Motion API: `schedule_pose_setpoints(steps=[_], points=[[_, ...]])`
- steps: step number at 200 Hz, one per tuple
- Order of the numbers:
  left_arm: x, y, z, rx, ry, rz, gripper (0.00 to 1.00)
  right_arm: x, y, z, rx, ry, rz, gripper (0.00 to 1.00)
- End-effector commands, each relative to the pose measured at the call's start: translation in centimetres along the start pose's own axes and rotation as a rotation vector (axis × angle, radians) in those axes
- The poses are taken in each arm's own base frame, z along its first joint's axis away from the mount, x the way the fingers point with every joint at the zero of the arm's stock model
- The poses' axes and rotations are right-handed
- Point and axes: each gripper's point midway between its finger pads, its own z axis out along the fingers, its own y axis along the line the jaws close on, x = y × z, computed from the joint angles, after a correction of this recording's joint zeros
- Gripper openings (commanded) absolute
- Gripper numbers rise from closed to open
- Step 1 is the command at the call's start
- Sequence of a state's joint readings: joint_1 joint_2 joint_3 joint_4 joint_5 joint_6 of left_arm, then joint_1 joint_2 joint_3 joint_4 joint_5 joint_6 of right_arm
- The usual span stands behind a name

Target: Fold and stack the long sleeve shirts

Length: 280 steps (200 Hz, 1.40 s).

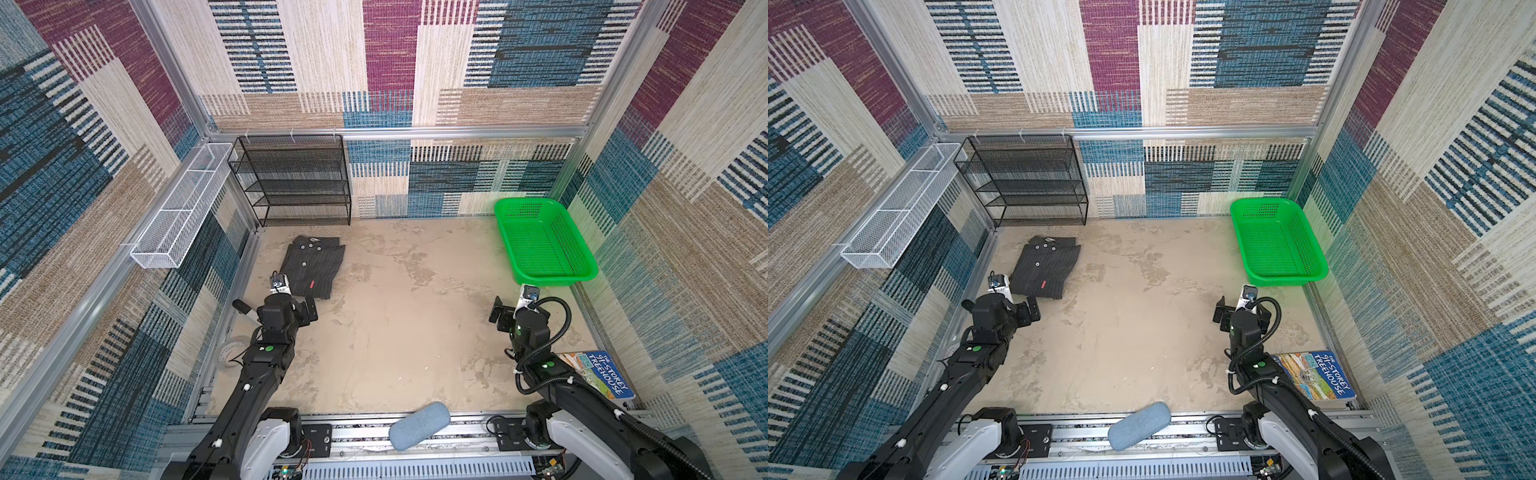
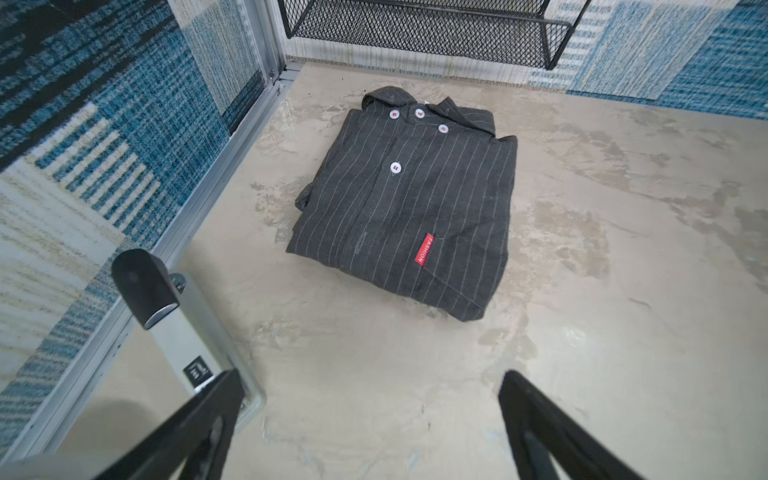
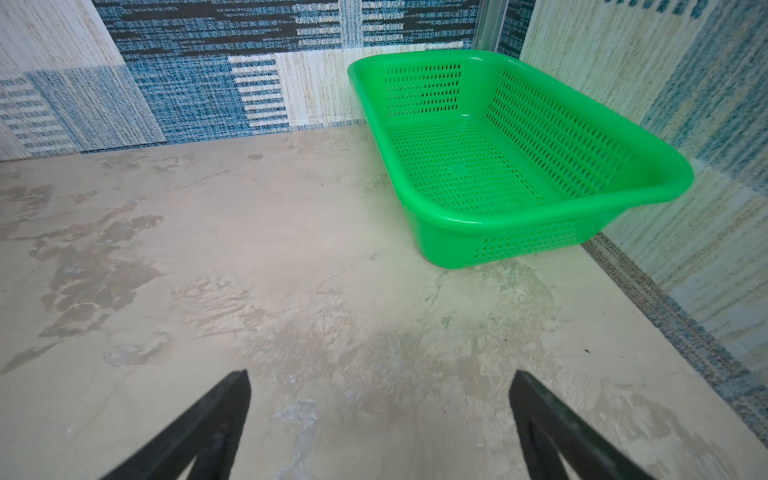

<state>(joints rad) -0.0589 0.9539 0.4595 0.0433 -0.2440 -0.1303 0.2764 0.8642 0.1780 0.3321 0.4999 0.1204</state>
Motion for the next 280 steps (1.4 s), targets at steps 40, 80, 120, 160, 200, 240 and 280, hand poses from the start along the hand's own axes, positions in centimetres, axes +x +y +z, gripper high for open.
schedule_pose_setpoints(steps=[40, 80, 120, 160, 200, 240, 280], points=[[-1.4, -0.6, 4.8, -0.013, -0.113, 0.052, 1.00, -3.3, -2.3, 0.7, 0.025, -0.226, 0.017, 1.00], [-0.6, -0.4, 6.8, 0.018, -0.112, 0.016, 0.99, -4.3, -1.4, 2.1, -0.043, -0.259, 0.023, 1.00], [-0.2, 0.2, 8.2, 0.038, -0.165, -0.015, 0.99, -5.5, -0.6, 3.6, -0.062, -0.305, 0.047, 1.00], [0.7, -0.5, 8.4, 0.079, -0.170, -0.001, 0.99, -5.5, -1.0, 3.9, -0.038, -0.360, 0.062, 1.00], [0.6, -0.3, 8.6, 0.066, -0.170, -0.005, 0.99, -4.7, 0.2, 6.6, -0.090, -0.268, 0.023, 1.00], [0.5, -0.4, 8.7, 0.068, -0.164, -0.001, 0.99, -4.5, 0.4, 7.5, -0.111, -0.234, 0.022, 1.00], [0.5, -2.9, 9.4, 0.191, -0.115, 0.073, 0.99, -4.6, 0.4, 7.4, -0.111, -0.240, 0.023, 1.00]])
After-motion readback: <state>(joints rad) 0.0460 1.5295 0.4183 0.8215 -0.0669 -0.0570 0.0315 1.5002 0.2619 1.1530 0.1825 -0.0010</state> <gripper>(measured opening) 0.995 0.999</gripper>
